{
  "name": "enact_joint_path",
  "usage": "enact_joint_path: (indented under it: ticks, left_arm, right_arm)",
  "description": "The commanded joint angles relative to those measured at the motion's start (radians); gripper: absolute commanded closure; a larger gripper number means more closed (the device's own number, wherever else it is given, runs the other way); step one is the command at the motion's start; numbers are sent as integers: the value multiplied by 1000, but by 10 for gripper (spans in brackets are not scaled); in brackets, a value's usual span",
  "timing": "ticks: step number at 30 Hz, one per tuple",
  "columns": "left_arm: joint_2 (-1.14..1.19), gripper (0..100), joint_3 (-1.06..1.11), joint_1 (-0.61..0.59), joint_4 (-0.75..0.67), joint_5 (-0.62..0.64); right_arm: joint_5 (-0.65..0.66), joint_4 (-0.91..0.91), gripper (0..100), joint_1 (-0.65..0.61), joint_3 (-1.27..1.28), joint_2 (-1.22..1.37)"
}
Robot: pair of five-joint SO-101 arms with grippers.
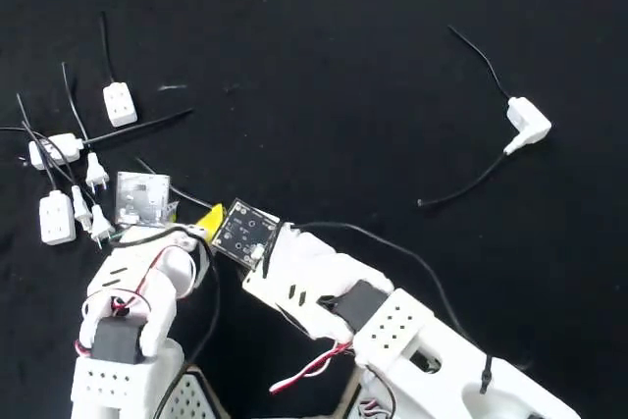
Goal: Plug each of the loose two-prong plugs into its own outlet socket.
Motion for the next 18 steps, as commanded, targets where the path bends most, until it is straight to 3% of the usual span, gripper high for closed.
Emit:
enact_joint_path:
  ticks: [1,18]
  left_arm:
    - [-3,784,2,-27,-38,-8]
    - [-3,784,51,28,-35,-9]
  right_arm:
    - [-9,2,988,-14,-50,-36]
    - [-9,2,988,-9,-67,-36]
